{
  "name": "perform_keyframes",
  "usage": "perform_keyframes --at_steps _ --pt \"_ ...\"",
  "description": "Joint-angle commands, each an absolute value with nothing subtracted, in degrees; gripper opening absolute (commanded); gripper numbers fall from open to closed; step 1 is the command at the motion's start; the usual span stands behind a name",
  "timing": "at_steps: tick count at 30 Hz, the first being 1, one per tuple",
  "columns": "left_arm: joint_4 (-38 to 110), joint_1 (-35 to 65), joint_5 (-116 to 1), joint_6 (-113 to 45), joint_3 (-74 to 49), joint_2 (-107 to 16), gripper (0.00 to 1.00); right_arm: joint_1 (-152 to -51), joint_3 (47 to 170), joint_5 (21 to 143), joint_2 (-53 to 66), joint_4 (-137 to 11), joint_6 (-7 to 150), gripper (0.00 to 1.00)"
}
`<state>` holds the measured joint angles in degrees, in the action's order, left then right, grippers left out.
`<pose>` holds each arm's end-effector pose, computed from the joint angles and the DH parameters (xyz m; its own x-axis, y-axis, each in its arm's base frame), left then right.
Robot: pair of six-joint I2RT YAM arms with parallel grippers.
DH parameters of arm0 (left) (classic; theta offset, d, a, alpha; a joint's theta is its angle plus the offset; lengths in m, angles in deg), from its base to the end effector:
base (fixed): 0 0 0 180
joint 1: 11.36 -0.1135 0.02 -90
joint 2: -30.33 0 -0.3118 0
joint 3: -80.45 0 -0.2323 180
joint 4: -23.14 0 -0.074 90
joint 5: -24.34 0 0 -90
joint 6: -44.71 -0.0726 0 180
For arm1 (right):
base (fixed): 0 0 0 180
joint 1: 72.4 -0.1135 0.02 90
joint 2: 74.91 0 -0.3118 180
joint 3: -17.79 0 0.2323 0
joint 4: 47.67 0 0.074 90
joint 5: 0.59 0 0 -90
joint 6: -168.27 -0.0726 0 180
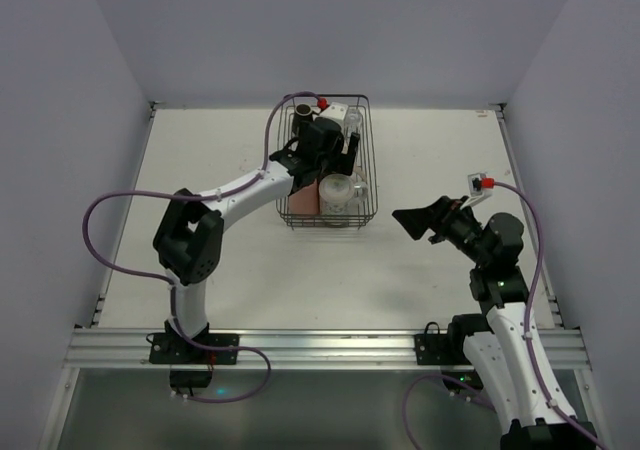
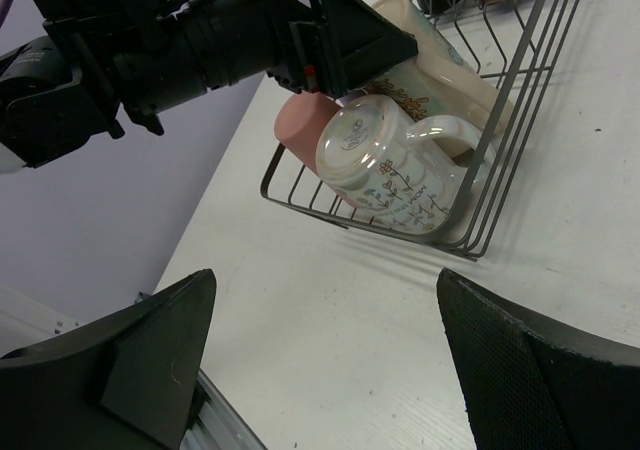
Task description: Unload the cups from the dish rack
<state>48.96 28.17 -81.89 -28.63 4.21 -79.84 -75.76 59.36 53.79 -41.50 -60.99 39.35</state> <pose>0.3831 -0.2898 0.3036 -0.5170 0.0697 -0.8531 0.2928 0.9509 -0.0997 0.1195 0.0494 0.3062 -0.4636 0.4844 -0.7420 -0.4312 0.6082 0.6664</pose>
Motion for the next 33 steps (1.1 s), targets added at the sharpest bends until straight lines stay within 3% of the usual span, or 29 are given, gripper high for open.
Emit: perform_keyframes --at_steps 1,6,12,15,18,21,24,33 --pt "47.3 28.4 -81.7 -29.8 7.5 -81.2 1.0 -76.1 58.8 52.8 -41.2 -58.9 39.8 0.93" --pt "47.3 28.3 -81.7 -29.9 8.4 -82.4 1.0 -76.2 58.7 53.0 -41.2 -58.8 39.8 0.93" --pt "47.0 28.0 -80.7 -29.7 7.9 -82.9 0.87 -76.3 58.2 53.3 -41.1 -58.5 39.4 0.93" --pt "46.1 28.1 -80.3 -29.3 6.5 -82.4 0.75 -76.3 58.2 53.5 -40.9 -58.2 39.2 0.93" --pt "44.7 28.0 -81.3 -29.3 6.2 -81.7 0.45 -76.2 58.4 53.3 -40.3 -57.2 38.5 0.93" --pt "43.4 27.9 -81.9 -29.7 6.8 -80.6 0.33 -76.3 58.7 53.0 -39.1 -55.8 37.7 0.92" --pt "42.5 27.9 -82.3 -30.2 8.4 -79.8 0.26 -76.4 59.0 53.1 -37.6 -53.9 36.6 0.92" --pt "40.8 27.0 -84.1 -32.2 13.2 -77.6 0.16 -77.8 60.2 54.1 -32.6 -48.0 32.6 0.92"
